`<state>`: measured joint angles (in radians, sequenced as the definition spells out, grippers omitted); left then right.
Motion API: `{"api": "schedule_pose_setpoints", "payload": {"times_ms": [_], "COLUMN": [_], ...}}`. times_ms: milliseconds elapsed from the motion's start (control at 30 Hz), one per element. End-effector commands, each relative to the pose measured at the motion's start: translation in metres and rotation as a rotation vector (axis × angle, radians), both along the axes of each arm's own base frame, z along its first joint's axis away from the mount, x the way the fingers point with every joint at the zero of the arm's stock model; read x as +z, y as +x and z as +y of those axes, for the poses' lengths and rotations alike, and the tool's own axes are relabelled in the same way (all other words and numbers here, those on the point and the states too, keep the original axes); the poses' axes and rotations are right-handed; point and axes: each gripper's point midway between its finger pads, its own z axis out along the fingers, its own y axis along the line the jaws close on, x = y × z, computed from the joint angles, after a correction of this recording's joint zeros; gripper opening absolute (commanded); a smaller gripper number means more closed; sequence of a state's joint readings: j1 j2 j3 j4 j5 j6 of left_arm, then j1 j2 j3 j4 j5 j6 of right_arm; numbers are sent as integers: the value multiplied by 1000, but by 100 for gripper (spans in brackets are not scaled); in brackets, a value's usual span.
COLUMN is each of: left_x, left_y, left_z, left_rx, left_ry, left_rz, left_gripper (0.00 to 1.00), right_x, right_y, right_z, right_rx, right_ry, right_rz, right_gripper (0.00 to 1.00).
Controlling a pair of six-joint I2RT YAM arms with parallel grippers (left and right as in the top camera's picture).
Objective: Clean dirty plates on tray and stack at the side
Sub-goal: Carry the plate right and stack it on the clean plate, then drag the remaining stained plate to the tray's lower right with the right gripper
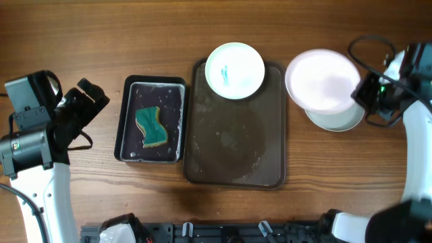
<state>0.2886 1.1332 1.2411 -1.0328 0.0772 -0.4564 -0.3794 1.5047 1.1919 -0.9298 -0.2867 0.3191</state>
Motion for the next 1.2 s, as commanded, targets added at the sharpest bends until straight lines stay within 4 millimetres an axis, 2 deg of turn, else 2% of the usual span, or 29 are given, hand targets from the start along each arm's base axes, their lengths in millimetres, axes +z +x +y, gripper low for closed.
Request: {"api": "schedule_pose_setpoints", "payload": {"times_ms": [0,67,233,267,300,400,500,600,733,800,867,933,1000,1100,1167], "left_x": [7,7,7,7,7,7,7,7,7,7,7,7,7,7,7], "left_y": [2,2,2,2,2,2,2,2,2,2,2,2,2,2,2], "left_z": [1,1,1,1,1,1,1,1,1,1,1,1,1,1,1], "left_rx": [-2,-2,-2,-2,-2,-2,-2,-2,-2,-2,-2,-2,-2,-2,-2], "left_ry": [2,2,2,2,2,2,2,2,2,2,2,2,2,2,2], "left_rz": [-19,-20,-19,-20,-20,-19,-20,-19,-19,-19,-19,-19,-20,-19,-19], "left_gripper": [100,100,100,100,100,100,100,100,100,100,100,100,100,100,100], "right_x": [-41,-57,-75,-74,-69,-49,-22,17,76,96,97,86,71,45,29], "right_y": [-8,-14,-28,-25,-19,-5,0,-2,-10,-18,-25,-29,-26,-1,27], "right_z": [-13,-34,-65,-65,-56,-25,-5,19,72,103,132,162,183,205,211], "right_rx": [-84,-136,-198,-181,-113,10,63,133,303,396,466,564,620,679,691], "right_ry": [134,92,-51,-57,-20,113,155,141,81,60,30,0,-41,-128,-182], "right_rz": [13,57,151,137,95,-16,-103,-203,-376,-433,-419,-374,-331,-292,-286], "right_gripper": [4,4,4,16,30,43,43,37,32,34,40,43,46,52,52]}}
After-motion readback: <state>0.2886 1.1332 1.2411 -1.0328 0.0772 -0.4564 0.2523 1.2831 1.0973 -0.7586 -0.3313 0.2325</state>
